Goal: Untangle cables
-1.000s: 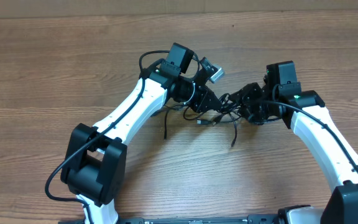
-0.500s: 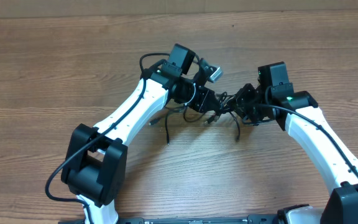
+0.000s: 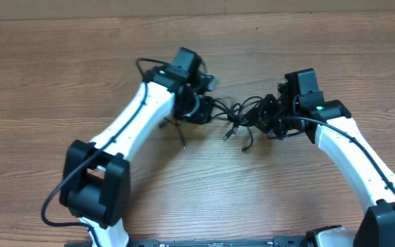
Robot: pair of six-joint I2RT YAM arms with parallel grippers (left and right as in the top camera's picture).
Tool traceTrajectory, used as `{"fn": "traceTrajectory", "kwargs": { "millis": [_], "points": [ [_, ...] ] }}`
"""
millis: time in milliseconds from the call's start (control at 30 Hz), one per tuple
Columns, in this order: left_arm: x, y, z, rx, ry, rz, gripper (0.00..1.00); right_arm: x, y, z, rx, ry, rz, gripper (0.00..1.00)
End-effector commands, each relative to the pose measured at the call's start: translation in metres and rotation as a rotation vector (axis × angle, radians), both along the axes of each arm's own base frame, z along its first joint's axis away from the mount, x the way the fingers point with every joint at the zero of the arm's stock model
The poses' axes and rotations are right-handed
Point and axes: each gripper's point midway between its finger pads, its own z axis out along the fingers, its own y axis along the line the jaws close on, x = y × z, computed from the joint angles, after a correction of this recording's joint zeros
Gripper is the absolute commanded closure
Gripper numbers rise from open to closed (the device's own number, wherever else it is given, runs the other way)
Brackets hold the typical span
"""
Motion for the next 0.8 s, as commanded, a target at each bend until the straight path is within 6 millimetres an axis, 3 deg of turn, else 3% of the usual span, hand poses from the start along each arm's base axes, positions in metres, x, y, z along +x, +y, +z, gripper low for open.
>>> {"fn": "traceTrajectory", "kwargs": {
  "millis": [0,167,233,300,467,500,567,633,767],
  "points": [
    [0.034,0.106,-0.016,0.246,-0.021,0.250,0.96,0.015,-0.057,-0.008,-0.139,-0.024,-0.124,0.96],
    [0.034,0.145,-0.017,0.254,0.030,0.343,0.96,0.012,-0.066,-0.010,-0.145,-0.002,-0.141,0.96],
    [0.033,0.149,-0.016,0.220,0.051,0.353,0.96,0.012,-0.066,-0.010,-0.148,-0.003,-0.135,0.96],
    [0.032,0.135,-0.010,0.102,0.059,0.288,0.96,0.011,-0.063,-0.010,-0.139,-0.003,-0.126,0.96],
    [0.022,0.079,0.020,-0.230,0.021,0.049,0.94,0.010,-0.055,-0.009,-0.124,-0.006,-0.103,0.96],
    [0.021,0.071,0.023,-0.261,0.019,0.031,0.88,0.010,-0.053,-0.008,-0.116,-0.009,-0.097,0.96],
    [0.020,0.058,0.027,-0.287,0.009,0.003,0.55,0.010,-0.046,-0.004,-0.079,-0.015,-0.079,0.96],
    [0.019,0.043,0.028,-0.295,0.003,-0.014,0.35,0.010,-0.038,0.000,-0.036,-0.021,-0.059,0.96],
    [0.019,0.011,0.031,-0.306,-0.014,-0.032,0.31,0.008,-0.027,0.007,0.034,-0.021,-0.027,0.96]
  ]
}}
